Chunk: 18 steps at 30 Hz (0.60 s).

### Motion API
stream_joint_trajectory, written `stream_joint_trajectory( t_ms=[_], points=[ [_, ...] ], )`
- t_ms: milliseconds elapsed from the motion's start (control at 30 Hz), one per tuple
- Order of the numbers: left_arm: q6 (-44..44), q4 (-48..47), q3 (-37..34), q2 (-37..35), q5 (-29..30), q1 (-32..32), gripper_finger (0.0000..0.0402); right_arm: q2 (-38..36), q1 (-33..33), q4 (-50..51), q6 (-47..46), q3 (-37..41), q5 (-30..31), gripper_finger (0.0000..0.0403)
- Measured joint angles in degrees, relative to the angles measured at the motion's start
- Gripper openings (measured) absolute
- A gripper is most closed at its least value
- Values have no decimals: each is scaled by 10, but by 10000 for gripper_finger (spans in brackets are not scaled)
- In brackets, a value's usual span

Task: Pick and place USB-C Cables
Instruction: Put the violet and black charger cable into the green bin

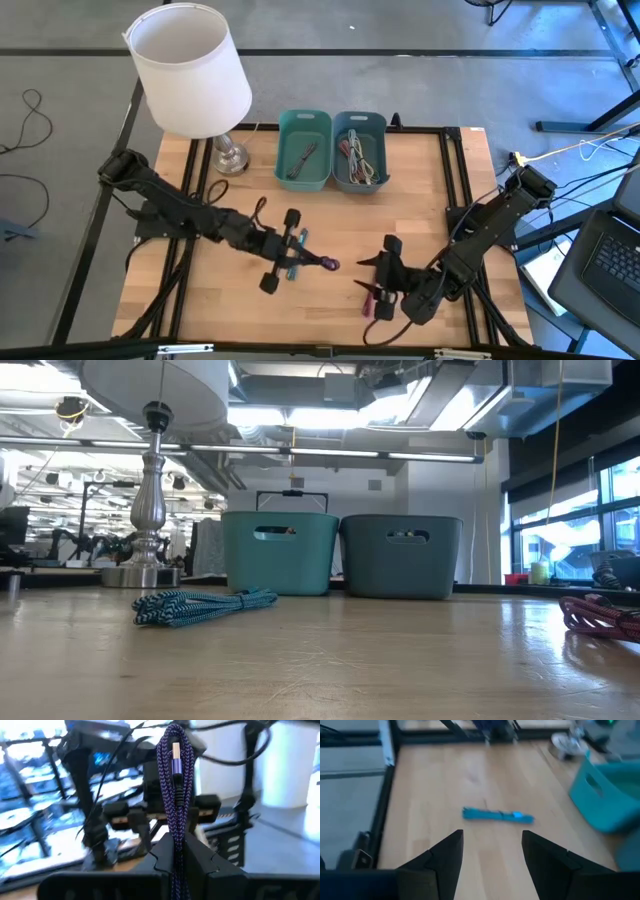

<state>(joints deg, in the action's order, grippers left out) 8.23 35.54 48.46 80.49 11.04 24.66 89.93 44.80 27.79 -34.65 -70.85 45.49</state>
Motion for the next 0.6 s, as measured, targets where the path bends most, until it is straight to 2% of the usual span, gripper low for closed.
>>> stream_joint_trajectory(
  t_ms=[100, 267, 400, 600],
  points=[
    [-1, 25, -5, 0, -46, -15, 16, 0, 0, -61, 66, 0, 0, 205],
    [0, 43, -5, 0, -74, -37, 16, 0, -15, -186, 199, 0, 0, 205],
    [-11, 75, -5, 0, -124, -51, 16, 0, -37, -275, 304, 0, -1, 205],
    [-9, 87, -5, 0, -155, -58, 17, 0, -78, -320, 356, 0, -61, 205]
  ],
)
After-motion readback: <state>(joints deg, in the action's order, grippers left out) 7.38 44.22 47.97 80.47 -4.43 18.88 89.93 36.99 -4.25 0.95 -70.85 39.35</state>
